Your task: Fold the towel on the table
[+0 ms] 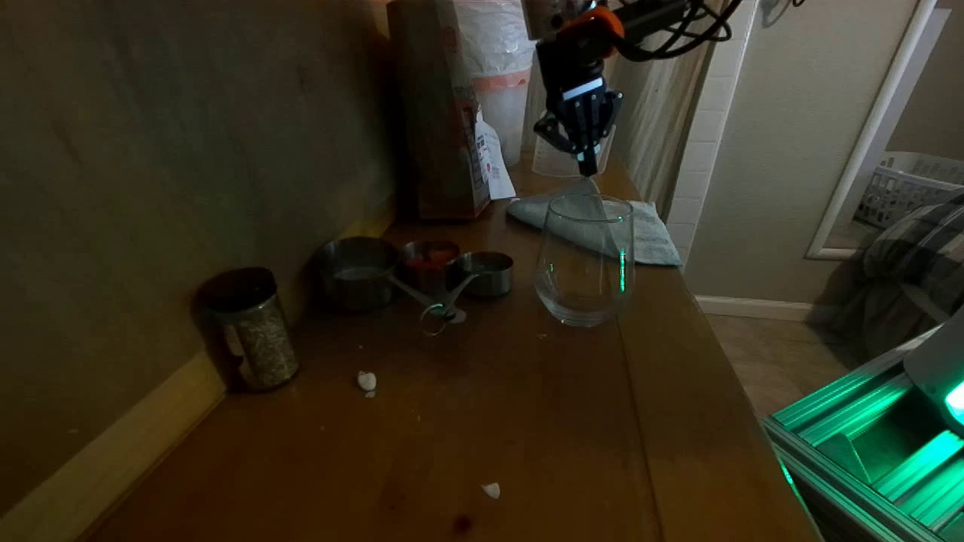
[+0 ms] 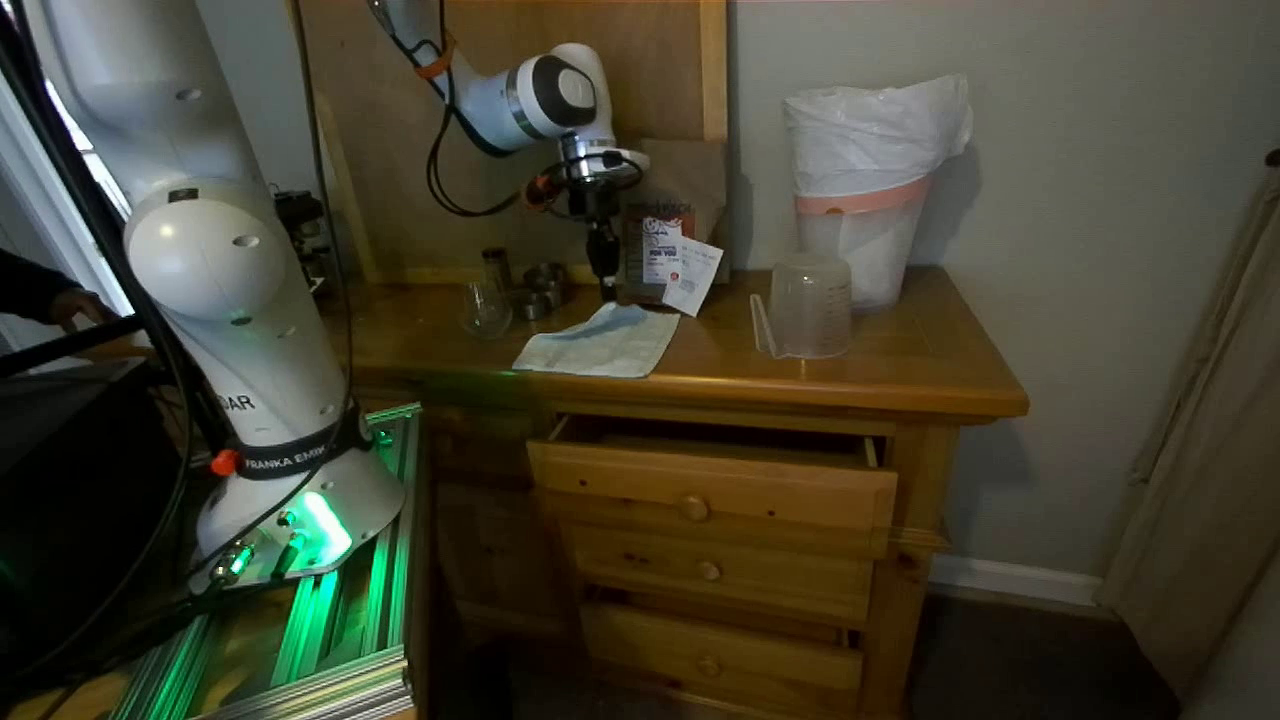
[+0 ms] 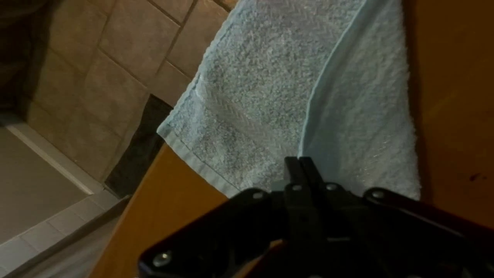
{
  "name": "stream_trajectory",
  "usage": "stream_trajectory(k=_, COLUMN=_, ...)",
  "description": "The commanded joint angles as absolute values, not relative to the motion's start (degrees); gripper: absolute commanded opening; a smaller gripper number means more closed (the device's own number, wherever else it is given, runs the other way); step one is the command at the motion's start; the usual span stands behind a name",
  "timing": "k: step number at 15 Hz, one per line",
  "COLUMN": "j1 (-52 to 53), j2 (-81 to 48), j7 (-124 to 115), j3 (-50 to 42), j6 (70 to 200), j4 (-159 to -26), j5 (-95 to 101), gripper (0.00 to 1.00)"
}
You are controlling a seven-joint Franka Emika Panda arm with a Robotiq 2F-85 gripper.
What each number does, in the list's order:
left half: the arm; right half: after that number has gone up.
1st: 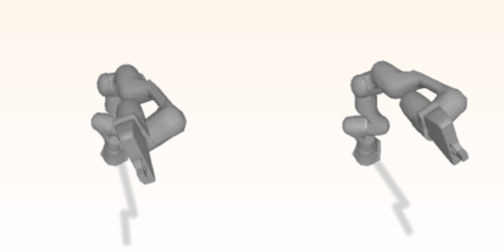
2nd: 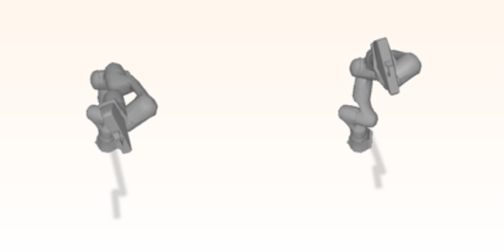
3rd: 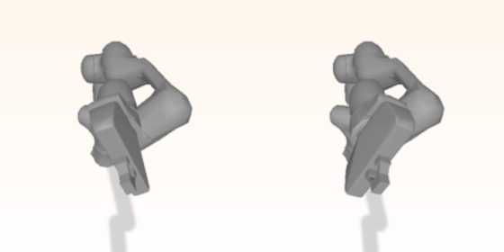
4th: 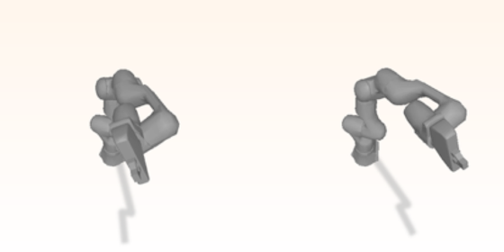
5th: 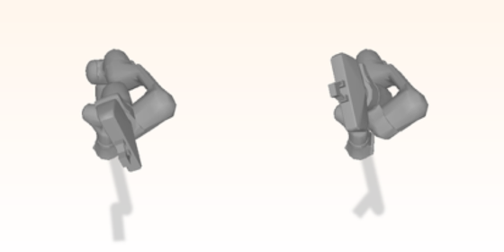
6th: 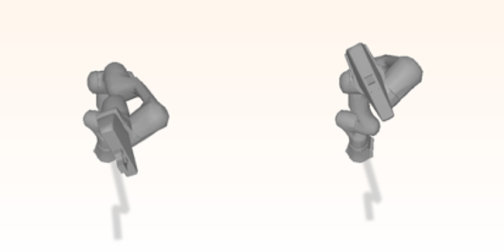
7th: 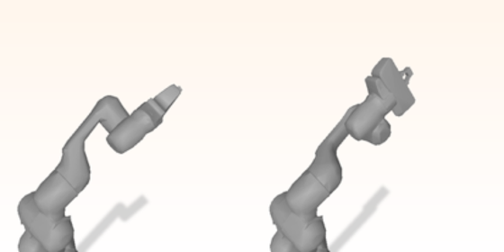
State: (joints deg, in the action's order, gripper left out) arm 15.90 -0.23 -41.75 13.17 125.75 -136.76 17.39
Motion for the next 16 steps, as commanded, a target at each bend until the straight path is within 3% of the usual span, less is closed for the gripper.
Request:
stream_trajectory(k=1, j1=14.3, j2=3.7, j7=-43.5, j3=12.8, j6=125.4, j4=-140.8, j5=17.8, gripper=0.03)
stream_trajectory(k=16, j1=9.3, j2=7.5, j7=-49.7, j3=12.6, j6=129.7, j4=-146.6, j5=21.8, gripper=0.03)
